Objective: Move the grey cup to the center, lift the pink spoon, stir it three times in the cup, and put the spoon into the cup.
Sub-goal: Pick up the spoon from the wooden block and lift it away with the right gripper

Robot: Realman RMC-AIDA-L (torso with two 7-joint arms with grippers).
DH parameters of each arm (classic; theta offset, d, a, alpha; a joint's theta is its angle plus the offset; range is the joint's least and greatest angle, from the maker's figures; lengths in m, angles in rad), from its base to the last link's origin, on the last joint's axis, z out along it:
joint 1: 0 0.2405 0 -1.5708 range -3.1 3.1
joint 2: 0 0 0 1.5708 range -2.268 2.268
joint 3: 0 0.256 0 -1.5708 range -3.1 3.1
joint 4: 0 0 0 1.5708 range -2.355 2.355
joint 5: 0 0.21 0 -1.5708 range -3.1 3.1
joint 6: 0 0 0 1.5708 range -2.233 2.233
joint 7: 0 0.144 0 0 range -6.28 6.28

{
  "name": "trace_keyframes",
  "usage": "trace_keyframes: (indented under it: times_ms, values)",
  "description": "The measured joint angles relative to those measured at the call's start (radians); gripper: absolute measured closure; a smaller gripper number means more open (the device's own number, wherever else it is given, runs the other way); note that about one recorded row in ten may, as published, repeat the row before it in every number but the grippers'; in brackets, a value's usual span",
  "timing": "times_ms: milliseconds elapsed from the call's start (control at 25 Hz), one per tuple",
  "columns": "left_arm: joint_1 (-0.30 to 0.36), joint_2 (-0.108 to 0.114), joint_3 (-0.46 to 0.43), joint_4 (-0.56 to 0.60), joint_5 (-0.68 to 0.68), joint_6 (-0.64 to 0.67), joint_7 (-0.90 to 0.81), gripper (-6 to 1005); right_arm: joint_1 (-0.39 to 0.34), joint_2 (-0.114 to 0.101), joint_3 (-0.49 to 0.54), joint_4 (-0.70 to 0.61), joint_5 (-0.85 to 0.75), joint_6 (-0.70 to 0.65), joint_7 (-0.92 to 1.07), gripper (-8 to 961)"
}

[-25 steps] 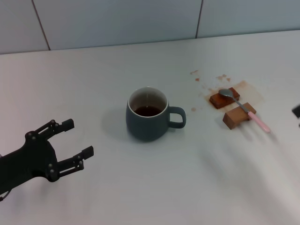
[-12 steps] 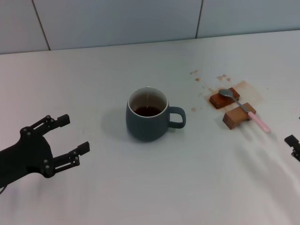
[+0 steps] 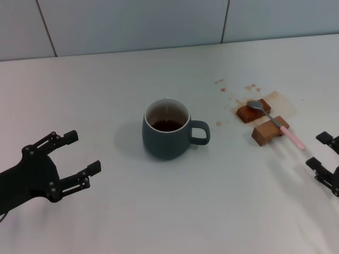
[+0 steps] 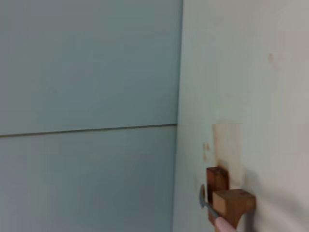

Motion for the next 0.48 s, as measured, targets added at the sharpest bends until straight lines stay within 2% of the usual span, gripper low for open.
trace_keyframes:
  times_ms: [480]
  values:
    - [0.006, -0.005, -0.015, -0.006, 0.0, 0.0, 0.001, 139, 0.058, -0.002, -0.003, 0.001, -0.021, 0.049, -0.002, 210]
